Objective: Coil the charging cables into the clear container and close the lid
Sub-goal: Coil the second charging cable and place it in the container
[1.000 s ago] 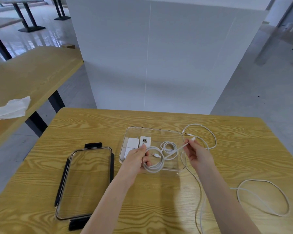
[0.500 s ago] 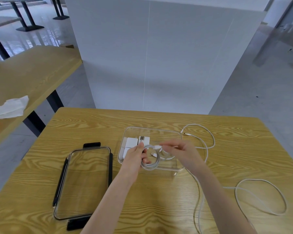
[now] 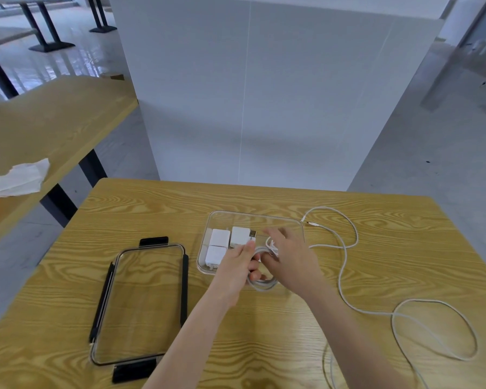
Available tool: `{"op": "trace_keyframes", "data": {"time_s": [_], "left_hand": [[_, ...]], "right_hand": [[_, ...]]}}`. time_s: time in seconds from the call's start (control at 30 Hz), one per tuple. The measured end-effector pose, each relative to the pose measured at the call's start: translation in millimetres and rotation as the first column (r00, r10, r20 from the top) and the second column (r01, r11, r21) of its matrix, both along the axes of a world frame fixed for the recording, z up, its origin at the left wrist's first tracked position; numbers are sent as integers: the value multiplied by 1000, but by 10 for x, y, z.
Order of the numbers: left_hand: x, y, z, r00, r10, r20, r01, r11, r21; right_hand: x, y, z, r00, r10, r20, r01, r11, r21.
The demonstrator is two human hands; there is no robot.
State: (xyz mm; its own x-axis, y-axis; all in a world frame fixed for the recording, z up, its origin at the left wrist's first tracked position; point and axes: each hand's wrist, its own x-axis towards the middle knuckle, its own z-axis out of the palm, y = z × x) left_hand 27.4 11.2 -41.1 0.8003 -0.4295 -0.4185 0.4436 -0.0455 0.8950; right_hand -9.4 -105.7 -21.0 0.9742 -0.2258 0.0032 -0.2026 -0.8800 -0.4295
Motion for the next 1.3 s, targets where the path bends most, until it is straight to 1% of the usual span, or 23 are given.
{"op": "trace_keyframes", "data": {"time_s": [0.03, 0.07, 0.1, 0.13, 0.17, 0.2, 0.37, 0.4, 0.47, 0.5, 0.53, 0.57, 0.67, 0.73, 0.8, 0.83, 0.93, 0.97, 1.03, 1.07, 1.2, 1.27, 1.3], "left_hand": [[-5, 7, -4, 1000, -16, -2, 16, 1000, 1], [-7, 12, -10, 1000, -25, -4, 25, 1000, -1], [-10, 18, -17, 1000, -28, -9, 28, 1000, -9], [-12, 18, -26, 999, -30, -14, 30, 999, -16], [-13, 12, -34, 999, -34, -16, 34, 999, -17], [-13, 8, -35, 999, -40, -15, 40, 999, -13], [0, -2, -22, 999, -45, -16, 45, 999, -13], [9, 8, -20, 999, -33, -19, 33, 999, -10], [34, 38, -22, 999, -13, -53, 12, 999, -36], [52, 52, -17, 997, -21, -68, 17, 999, -47], [68, 58, -10, 996, -38, -77, 34, 998, -49], [72, 55, -5, 994, -59, -86, 56, 997, -45], [31, 29, 12, 983, -101, -150, 94, 994, -50], [-14, 19, -10, 969, -126, -213, 111, 991, -81], [-32, 24, -37, 963, -140, -231, 124, 989, -81], [-23, 28, -37, 963, -141, -231, 125, 989, -83], [50, 36, -14, 964, -145, -224, 130, 988, -80], [77, 41, -11, 966, -152, -209, 141, 988, -69], [131, 30, -33, 973, -168, -159, 163, 986, -43], [149, 16, -47, 977, -165, -133, 162, 986, -29], [266, -81, -193, 996, -85, -37, 88, 994, 59], [351, -127, -280, 999, -46, -27, 49, 990, 128], [394, -142, -317, 999, -35, -25, 38, 987, 156]], "right_hand": [[2, -18, -7, 999, 21, -25, -21, 999, 33], [7, -46, -11, 998, 42, -51, -34, 989, 143], [10, -63, -8, 995, 61, -74, -36, 951, 307], [6, -76, 0, 994, 71, -85, -23, 885, 465], [1, -86, 12, 994, 66, -89, -2, 812, 584], [-2, -95, 15, 994, 44, -99, 33, 749, 661], [-5, -165, -68, 963, -23, -269, 236, 555, 798], [1, -185, -77, 958, -18, -285, 259, 476, 840], [7, -221, -72, 948, 42, -316, 295, 260, 920], [15, -226, -75, 945, 53, -323, 309, 179, 934], [24, -222, -81, 946, 40, -323, 315, 136, 939], [33, -211, -95, 947, 3, -322, 320, 126, 939], [72, -156, -132, 938, -154, -310, 334, 169, 927], [110, -164, -147, 935, -230, -269, 311, 172, 935], [137, -203, -152, 929, -301, -216, 274, 167, 947], [150, -213, -153, 927, -328, -181, 251, 186, 950], [183, -225, -168, 917, -389, -87, 214, 295, 931], [193, -221, -177, 914, -398, -78, 214, 310, 926], [212, -205, -164, 918, -386, -86, 221, 321, 921], [224, -200, -160, 927, -360, -104, 238, 350, 906], [279, -139, -200, 948, -243, -204, 305, 523, 796], [299, -129, -245, 971, -147, -189, 239, 585, 775], [313, -135, -272, 980, -92, -179, 198, 589, 783]]}}
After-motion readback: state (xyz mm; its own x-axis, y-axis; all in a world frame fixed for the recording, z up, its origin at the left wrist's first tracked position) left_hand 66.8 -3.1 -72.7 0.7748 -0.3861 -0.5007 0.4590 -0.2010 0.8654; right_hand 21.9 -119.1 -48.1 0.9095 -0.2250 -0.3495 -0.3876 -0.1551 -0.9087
